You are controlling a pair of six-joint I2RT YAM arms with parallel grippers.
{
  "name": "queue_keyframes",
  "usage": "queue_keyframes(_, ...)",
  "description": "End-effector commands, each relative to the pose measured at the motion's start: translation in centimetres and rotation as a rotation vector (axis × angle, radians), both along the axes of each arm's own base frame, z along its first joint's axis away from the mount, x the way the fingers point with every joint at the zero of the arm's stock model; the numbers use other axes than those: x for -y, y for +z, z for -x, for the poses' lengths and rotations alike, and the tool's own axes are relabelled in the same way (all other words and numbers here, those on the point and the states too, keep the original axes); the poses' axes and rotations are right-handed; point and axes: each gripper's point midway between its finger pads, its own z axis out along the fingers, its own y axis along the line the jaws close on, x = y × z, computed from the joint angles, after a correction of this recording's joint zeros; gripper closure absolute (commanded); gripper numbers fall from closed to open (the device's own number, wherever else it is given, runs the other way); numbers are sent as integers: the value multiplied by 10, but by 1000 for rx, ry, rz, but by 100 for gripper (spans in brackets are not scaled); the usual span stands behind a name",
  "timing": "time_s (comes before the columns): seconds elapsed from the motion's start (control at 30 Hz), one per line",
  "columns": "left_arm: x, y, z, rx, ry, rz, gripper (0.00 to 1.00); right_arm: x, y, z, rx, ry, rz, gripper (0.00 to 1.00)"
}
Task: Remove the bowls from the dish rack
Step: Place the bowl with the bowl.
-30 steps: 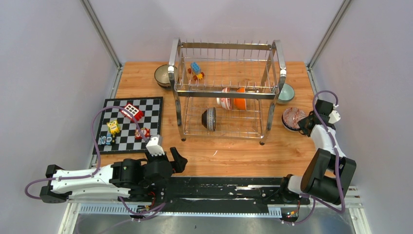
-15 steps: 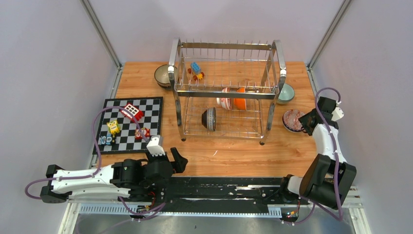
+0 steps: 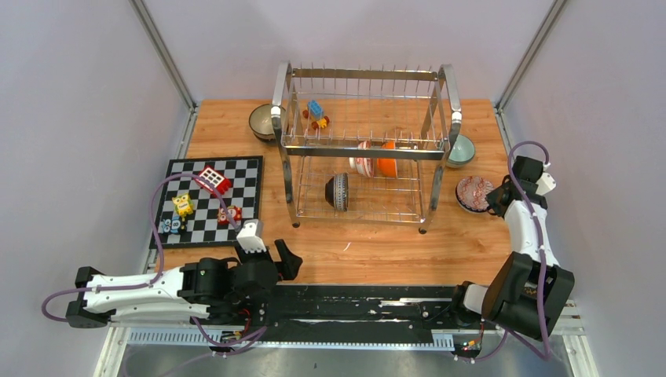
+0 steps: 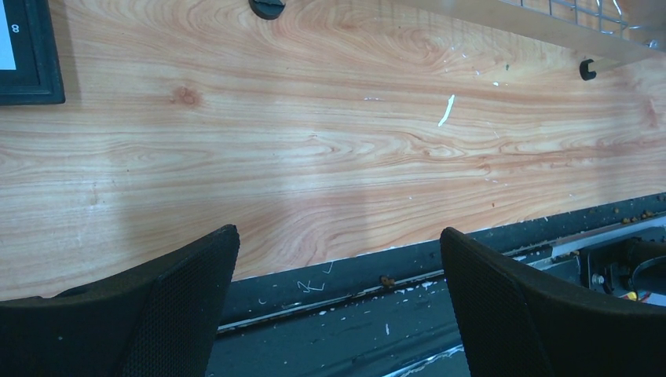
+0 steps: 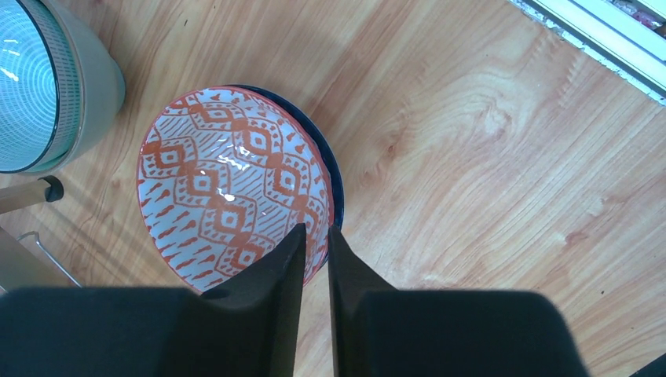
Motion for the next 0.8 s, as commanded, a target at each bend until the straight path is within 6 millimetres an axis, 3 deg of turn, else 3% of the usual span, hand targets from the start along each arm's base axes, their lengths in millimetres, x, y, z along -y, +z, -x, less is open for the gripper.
queue_keyframes(0.0, -1, 0, -3, 19, 11, 13, 0, 3, -12, 13, -54, -17, -11, 84)
queue_keyframes(0.47, -2, -3, -2, 13, 14, 2, 0, -1, -32, 11, -83, 0, -51, 85)
queue_keyframes(0.77, -2, 0, -4, 22, 18, -2, 0, -2, -18, 6, -40, 2, -52, 82)
